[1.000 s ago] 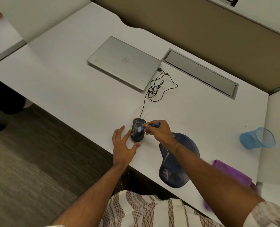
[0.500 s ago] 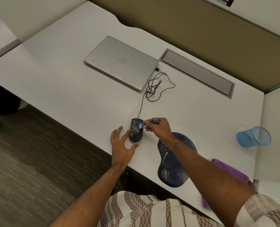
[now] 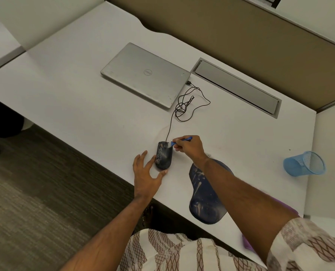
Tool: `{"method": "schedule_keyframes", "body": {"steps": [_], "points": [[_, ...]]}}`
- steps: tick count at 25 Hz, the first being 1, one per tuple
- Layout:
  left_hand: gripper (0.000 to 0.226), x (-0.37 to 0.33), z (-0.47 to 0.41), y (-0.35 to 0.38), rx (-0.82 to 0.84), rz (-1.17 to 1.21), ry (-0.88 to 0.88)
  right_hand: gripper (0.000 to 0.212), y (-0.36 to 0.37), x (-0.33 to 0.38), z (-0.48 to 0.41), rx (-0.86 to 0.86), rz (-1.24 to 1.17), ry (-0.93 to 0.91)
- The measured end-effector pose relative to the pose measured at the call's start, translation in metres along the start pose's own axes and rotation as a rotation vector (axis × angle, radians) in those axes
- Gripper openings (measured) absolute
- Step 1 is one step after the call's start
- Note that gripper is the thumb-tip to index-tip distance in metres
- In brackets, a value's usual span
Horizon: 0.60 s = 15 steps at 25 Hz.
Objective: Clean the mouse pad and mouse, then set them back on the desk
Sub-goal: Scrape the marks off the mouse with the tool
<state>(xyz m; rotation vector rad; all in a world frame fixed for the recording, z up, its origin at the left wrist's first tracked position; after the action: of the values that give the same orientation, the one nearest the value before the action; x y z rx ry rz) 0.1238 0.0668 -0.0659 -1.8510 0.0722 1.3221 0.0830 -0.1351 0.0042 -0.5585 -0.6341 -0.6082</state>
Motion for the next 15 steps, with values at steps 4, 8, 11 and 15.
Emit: {"method": "schedule_keyframes", "body": {"steps": [4,8,11,15], "points": [[0.067,0.001,0.001,0.0,-0.005,-0.01,0.01,0.02,-0.005,-0.007,-0.006,-0.112,0.091,0.015],[0.067,0.001,0.001,0.001,-0.005,-0.012,0.007,0.009,-0.008,-0.001,-0.002,-0.046,-0.083,0.036],[0.068,0.002,0.001,0.001,-0.001,-0.006,-0.001,0.015,-0.001,-0.007,0.001,0.051,-0.103,0.088],[0.068,0.001,0.001,0.0,0.001,-0.005,0.001,0.013,-0.005,-0.008,-0.004,-0.083,-0.115,0.108]]}}
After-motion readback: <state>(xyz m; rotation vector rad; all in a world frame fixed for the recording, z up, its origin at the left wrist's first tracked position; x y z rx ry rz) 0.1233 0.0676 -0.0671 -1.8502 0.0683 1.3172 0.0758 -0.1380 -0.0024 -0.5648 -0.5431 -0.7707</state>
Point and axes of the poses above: each hand's wrist, its own z-axis away from the middle knuckle, its own y-axis out of the palm, x = y × z, the point moved 3 cm from there along -z, towards the middle knuckle, and after that the axes turned 14 degrees about y, right-handed, at the moved point
